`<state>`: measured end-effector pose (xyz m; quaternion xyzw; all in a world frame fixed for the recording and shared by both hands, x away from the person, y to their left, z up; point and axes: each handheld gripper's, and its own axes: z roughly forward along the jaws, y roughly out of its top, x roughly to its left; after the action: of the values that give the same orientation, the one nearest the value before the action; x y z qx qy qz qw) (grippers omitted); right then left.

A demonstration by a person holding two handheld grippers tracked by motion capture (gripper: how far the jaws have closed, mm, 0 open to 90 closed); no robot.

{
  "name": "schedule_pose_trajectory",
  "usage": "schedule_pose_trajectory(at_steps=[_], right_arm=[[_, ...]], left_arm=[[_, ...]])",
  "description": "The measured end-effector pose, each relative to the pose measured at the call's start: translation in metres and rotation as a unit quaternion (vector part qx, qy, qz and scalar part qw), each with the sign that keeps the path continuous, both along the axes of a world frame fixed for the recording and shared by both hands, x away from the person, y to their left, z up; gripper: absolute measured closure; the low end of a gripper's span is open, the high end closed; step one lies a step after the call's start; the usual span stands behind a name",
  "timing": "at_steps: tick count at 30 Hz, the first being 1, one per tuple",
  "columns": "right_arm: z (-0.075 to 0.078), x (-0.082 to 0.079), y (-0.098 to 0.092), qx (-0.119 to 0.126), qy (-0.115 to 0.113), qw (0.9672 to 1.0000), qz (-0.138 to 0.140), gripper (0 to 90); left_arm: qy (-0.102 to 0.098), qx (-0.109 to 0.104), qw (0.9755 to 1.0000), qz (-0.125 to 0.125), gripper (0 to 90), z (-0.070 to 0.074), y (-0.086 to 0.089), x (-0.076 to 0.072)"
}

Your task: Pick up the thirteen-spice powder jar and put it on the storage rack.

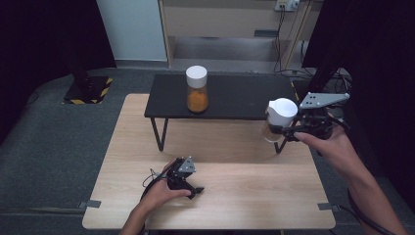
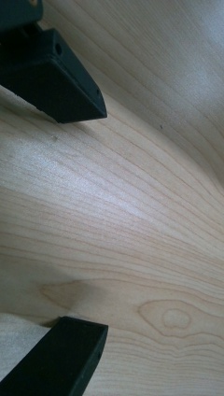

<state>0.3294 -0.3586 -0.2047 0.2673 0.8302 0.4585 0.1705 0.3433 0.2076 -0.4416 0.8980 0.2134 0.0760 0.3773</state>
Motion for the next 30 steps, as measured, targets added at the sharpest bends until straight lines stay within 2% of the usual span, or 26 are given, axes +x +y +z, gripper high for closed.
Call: schedule_pose_trajectory(at_steps=[9,14,30], right_arm=[[0.022,0.018,0.007,-0.006,-0.011,0.9999,-0.002,31.2],[0.028,0.033,0.011,-0.01,-0.012,0.9999,-0.005,31.2],[0.022,0.079,0.031,-0.016,0.004,0.9997,-0.018,31.2]], left_arm=[[0.001,-0.001,1.0,0.0,0.0,0.0,0.0,0.001],[0.001,-0.001,1.0,0.0,0.0,0.0,0.0,0.001],[0.0,-0.001,1.0,0.0,0.0,0.0,0.0,0.001]])
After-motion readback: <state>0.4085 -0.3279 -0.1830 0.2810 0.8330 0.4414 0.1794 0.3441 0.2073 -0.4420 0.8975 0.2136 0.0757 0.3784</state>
